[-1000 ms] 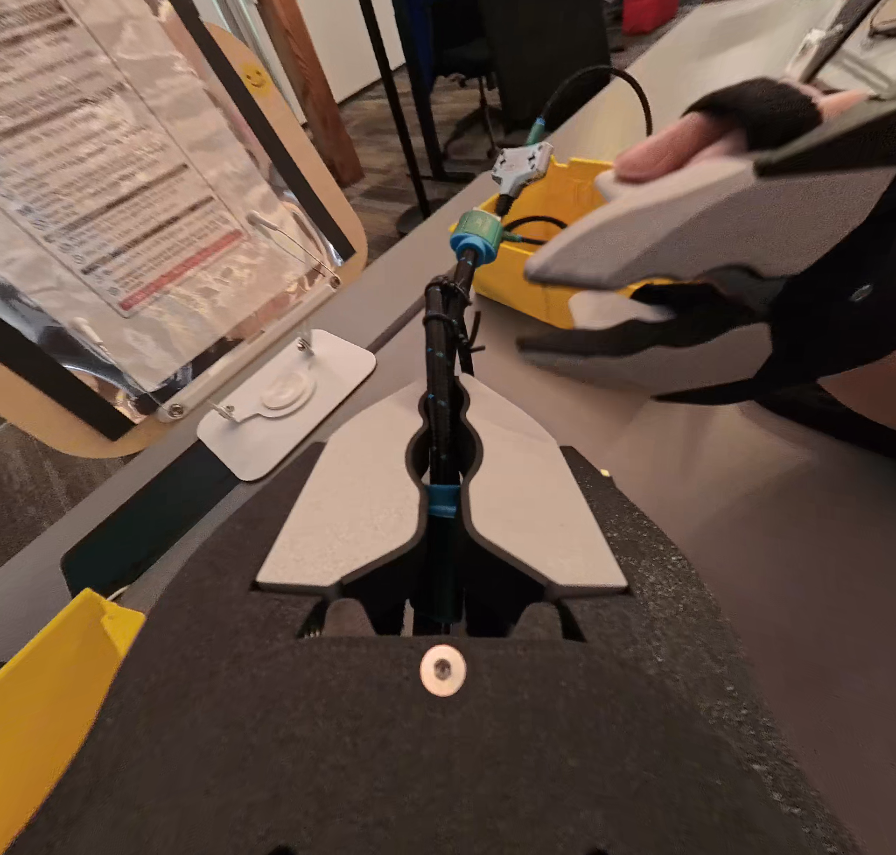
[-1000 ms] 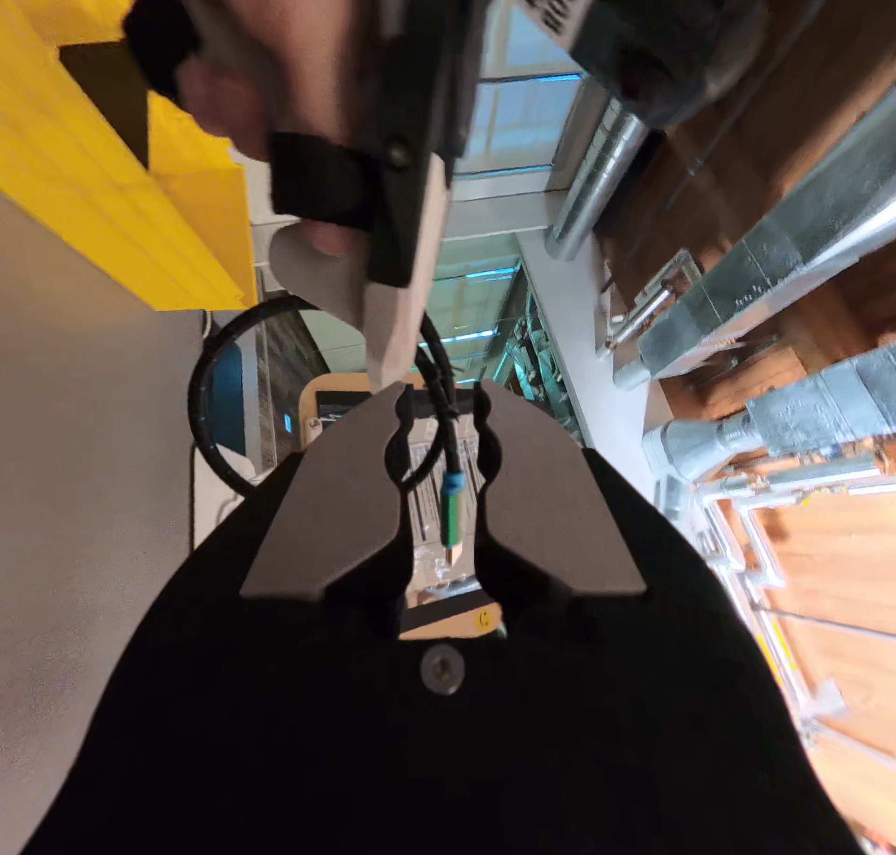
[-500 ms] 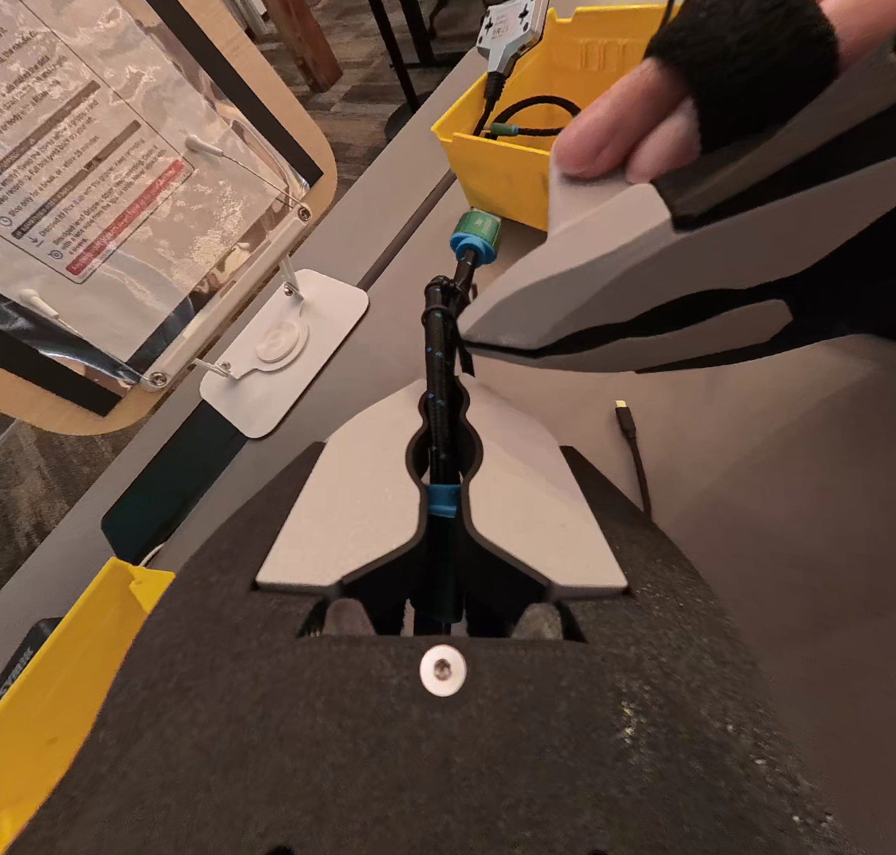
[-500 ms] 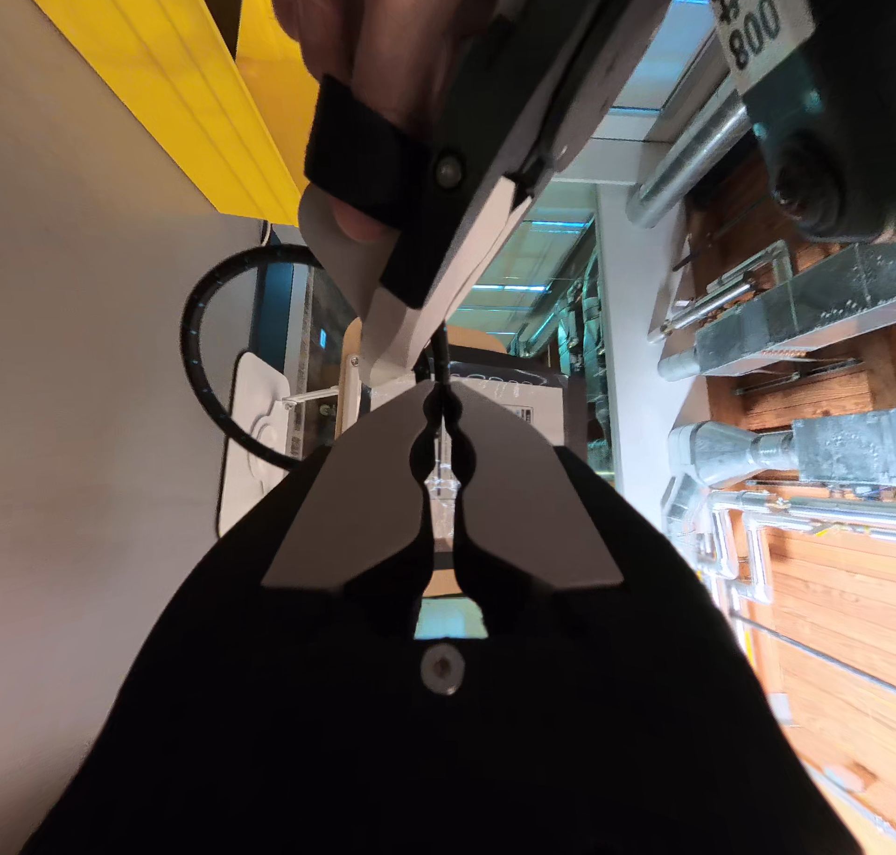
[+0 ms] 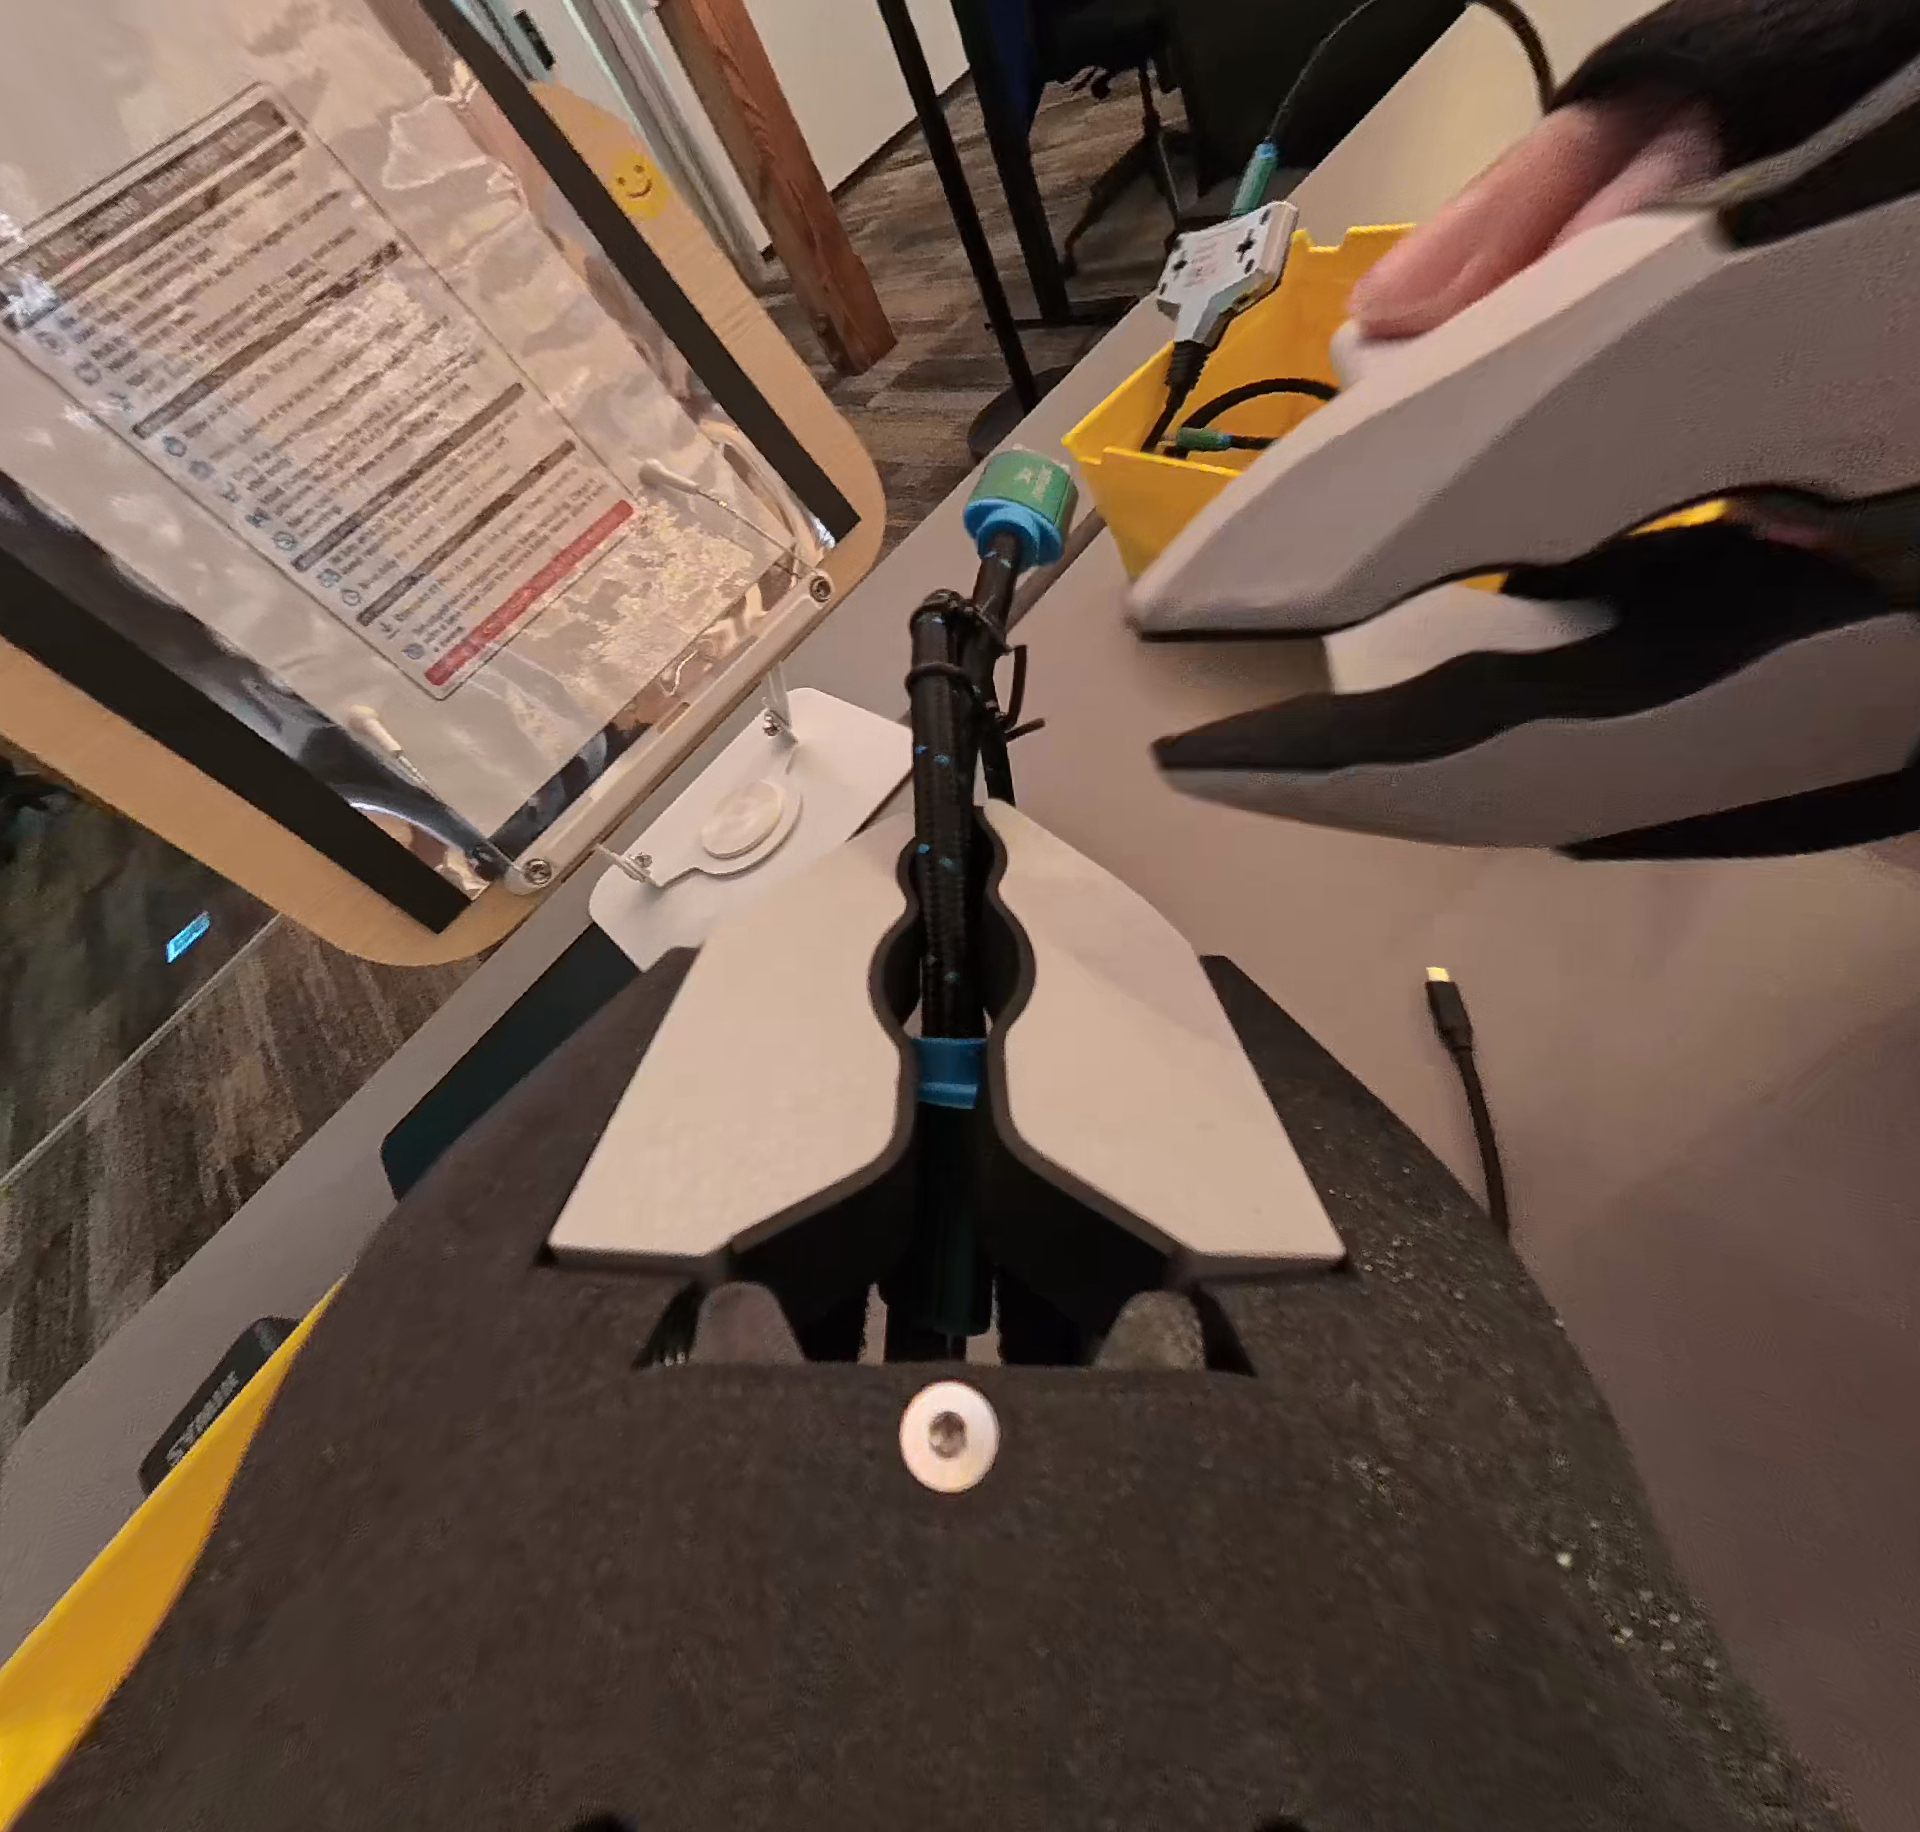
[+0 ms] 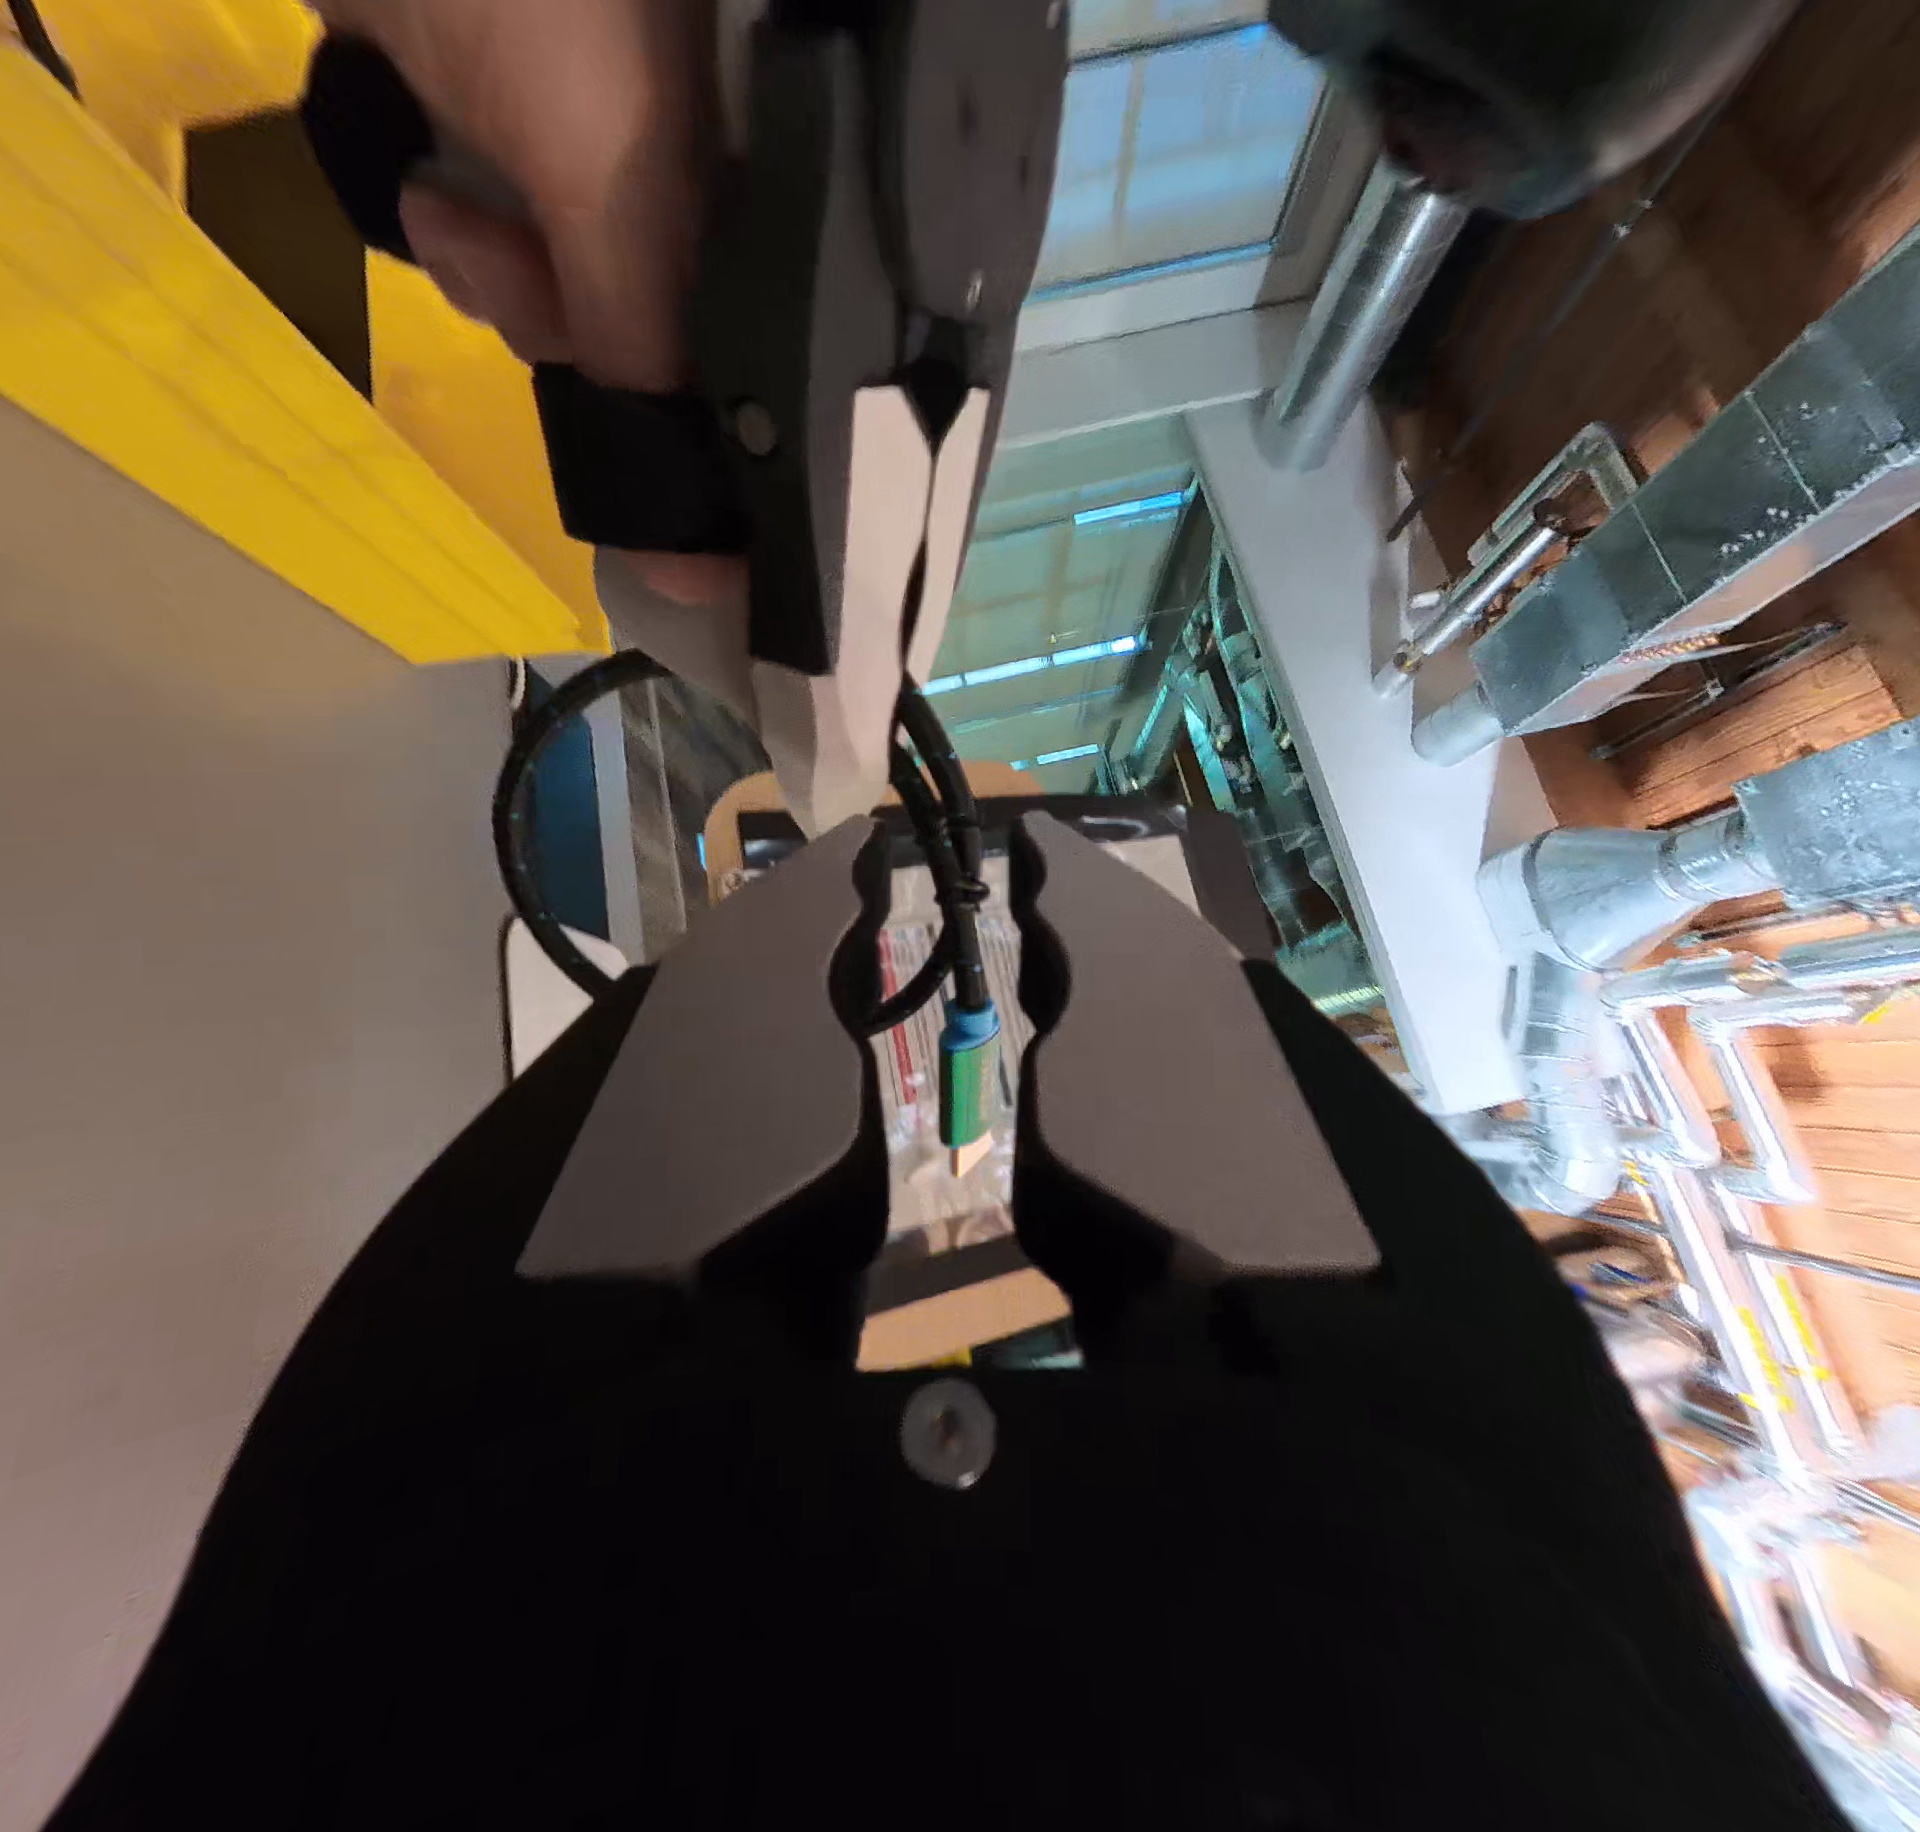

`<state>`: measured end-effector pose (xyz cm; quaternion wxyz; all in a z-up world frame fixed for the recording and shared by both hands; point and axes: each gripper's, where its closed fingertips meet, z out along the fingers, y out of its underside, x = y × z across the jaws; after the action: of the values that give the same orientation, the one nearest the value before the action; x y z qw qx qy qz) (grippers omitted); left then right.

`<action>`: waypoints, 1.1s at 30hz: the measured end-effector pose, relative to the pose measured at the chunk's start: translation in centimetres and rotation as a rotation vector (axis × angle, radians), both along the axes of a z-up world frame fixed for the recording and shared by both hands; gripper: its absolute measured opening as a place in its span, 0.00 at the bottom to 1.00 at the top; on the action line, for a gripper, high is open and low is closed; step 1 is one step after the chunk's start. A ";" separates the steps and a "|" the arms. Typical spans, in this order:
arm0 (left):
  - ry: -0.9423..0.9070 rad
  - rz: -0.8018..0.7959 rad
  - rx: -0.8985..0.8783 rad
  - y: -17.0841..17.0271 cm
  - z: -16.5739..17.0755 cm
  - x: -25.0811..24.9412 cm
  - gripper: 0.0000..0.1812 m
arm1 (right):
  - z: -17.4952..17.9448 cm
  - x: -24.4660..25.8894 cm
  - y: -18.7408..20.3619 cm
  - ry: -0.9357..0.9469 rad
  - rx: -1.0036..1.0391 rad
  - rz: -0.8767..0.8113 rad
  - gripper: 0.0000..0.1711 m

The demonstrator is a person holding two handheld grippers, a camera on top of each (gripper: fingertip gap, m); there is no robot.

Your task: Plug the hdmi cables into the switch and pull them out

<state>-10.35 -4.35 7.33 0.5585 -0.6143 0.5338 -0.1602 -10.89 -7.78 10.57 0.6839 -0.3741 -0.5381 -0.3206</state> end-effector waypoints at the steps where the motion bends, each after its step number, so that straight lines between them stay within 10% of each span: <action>1: 0.008 -0.008 0.003 -0.2 -0.1 0.1 0.03 | -0.2 0.0 0.2 -0.011 -0.001 -0.015 0.17; 19: 0.082 -0.022 0.034 -1.1 -1.2 0.9 0.02 | -1.1 1.0 0.9 -0.154 -0.005 -0.129 0.02; 33: -0.207 0.037 0.232 -1.4 3.8 0.8 0.02 | 3.3 1.1 0.2 0.985 -0.362 0.394 0.02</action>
<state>-9.57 -5.71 11.09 0.6807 -0.5357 0.4767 -0.1499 -9.82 -7.56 13.89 0.8262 -0.4835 -0.2614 0.1236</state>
